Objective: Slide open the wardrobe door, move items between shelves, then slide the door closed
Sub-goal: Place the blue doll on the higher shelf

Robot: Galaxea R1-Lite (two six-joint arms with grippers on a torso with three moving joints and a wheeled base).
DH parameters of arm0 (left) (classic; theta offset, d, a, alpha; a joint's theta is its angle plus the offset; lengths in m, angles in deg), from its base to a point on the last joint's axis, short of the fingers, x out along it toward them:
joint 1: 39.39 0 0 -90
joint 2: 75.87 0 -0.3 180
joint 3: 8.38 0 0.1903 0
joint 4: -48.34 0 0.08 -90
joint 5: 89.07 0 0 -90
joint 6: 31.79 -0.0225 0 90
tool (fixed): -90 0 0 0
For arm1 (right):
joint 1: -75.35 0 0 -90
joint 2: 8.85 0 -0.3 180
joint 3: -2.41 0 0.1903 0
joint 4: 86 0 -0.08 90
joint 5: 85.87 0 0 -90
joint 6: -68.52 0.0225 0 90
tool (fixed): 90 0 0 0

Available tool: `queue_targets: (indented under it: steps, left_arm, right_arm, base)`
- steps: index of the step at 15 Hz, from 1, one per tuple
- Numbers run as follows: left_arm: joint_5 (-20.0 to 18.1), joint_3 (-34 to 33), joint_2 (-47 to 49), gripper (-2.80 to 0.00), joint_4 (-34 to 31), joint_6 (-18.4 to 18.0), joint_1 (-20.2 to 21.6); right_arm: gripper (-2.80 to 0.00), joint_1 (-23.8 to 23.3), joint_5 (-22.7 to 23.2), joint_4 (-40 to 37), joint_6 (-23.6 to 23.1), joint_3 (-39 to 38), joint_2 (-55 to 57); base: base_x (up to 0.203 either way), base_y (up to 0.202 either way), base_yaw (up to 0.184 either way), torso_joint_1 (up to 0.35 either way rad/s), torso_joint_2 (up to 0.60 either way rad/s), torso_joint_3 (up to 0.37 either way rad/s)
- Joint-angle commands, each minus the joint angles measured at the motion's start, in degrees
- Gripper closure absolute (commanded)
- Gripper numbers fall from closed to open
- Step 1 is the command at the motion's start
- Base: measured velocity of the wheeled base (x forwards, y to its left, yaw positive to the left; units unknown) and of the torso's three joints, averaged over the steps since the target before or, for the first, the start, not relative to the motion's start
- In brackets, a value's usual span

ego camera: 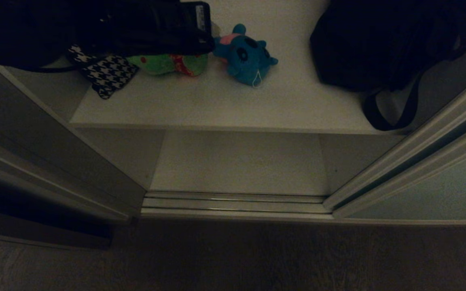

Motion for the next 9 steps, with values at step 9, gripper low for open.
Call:
queue_targets:
  steps: [9]
  left_arm:
    - [-0.38,-19.84,-32.12,0.0,-21.55,-0.02,10.05]
  right_arm:
    - [0.0,0.02,0.04,-0.01,-0.03,-0.01,-0.06]
  base:
    - [0.0,0.0,0.0,0.0,0.0,0.0]
